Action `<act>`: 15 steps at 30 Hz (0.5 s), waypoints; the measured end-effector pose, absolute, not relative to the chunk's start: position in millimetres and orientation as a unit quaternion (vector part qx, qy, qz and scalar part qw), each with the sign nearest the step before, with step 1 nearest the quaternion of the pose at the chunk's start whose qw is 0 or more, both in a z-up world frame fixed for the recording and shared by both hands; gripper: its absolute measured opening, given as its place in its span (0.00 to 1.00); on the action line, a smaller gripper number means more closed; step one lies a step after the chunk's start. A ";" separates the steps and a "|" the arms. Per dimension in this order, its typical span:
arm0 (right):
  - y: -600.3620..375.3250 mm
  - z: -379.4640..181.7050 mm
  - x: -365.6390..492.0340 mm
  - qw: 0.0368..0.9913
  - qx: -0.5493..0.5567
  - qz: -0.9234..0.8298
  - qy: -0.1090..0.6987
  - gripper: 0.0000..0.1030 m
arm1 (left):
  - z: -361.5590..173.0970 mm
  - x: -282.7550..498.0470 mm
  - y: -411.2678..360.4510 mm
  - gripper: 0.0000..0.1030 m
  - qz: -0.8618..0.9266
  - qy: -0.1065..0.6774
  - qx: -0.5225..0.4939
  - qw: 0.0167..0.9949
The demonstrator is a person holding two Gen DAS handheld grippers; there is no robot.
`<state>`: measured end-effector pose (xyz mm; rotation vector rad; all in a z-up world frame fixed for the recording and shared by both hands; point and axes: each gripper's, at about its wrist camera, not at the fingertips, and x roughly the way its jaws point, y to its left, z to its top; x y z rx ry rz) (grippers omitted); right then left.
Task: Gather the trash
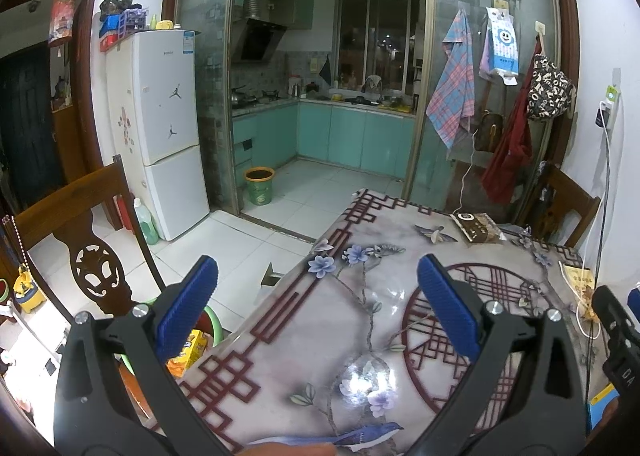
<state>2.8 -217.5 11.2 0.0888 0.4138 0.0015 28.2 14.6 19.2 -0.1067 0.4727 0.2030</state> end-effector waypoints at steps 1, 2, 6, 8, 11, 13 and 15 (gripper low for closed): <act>-217.9 9.8 3.0 0.978 0.044 0.001 0.206 0.93 | 18.2 28.9 15.4 0.95 0.100 0.234 -0.052 0.966; -217.4 11.1 2.9 0.978 0.044 0.001 0.206 0.93 | 18.0 29.0 14.9 0.95 0.100 0.234 -0.052 0.966; -217.7 10.5 3.3 0.977 0.045 0.000 0.206 0.93 | 16.5 30.3 15.0 0.95 0.100 0.235 -0.050 0.966; -217.5 10.8 3.3 0.977 0.045 0.000 0.207 0.93 | 15.2 32.9 14.7 0.95 0.099 0.236 -0.047 0.965; -218.6 5.5 2.1 0.977 0.046 0.000 0.210 0.93 | 12.2 38.1 14.4 0.95 0.098 0.240 -0.044 0.965; -220.8 0.6 2.8 0.976 0.046 0.000 0.212 0.93 | 10.7 41.1 12.3 0.95 0.096 0.243 -0.042 0.964; -222.1 -4.3 3.6 0.976 0.047 -0.001 0.215 0.93 | 9.7 44.2 10.2 0.95 0.095 0.244 -0.040 0.964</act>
